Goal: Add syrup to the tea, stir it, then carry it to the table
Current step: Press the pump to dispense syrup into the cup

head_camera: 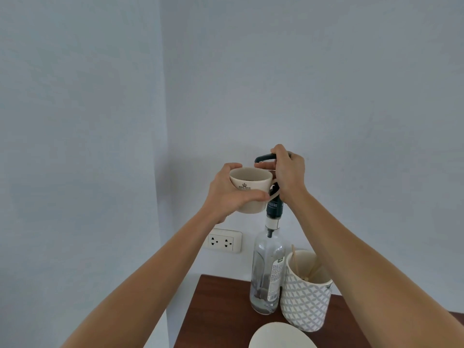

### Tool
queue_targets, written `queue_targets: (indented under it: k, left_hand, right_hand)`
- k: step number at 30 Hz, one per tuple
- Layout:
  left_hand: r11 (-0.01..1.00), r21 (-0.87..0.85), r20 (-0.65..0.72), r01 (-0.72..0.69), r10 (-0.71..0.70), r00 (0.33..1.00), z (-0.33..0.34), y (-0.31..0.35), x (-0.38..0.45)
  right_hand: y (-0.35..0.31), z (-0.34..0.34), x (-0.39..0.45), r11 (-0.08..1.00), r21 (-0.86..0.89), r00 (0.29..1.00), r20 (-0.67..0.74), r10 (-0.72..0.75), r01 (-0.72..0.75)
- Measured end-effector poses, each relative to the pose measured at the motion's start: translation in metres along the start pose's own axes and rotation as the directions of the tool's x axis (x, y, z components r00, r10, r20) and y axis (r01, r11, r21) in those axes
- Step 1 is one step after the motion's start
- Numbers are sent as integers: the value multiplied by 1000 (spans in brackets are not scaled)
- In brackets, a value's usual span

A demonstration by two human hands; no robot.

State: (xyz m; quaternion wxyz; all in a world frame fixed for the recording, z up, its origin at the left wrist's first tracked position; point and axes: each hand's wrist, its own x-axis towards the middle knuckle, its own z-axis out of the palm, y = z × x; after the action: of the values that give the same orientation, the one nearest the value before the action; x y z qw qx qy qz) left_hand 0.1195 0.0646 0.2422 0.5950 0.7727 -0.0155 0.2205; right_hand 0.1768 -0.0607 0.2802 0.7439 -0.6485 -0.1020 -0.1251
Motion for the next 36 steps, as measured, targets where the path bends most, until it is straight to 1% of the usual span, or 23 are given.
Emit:
queue_targets:
  k: [11, 20, 30, 36]
  left_hand:
    - [999, -28, 4, 17, -17, 1000, 1, 1, -1]
    - [999, -19, 3, 26, -26, 1000, 2, 2, -3]
    - [998, -32, 20, 52, -51, 998, 1, 11, -3]
    - [999, -20, 7, 50, -50, 999, 1, 13, -1]
  right_hand:
    - [1, 2, 0, 1000, -14, 999, -29, 13, -14]
    - [3, 1, 1, 999, -46, 999, -41, 6, -8]
    - [-9, 0, -1, 996, -62, 998, 15, 57, -56]
    - [-11, 1, -3, 997, -69, 999, 10, 30, -30]
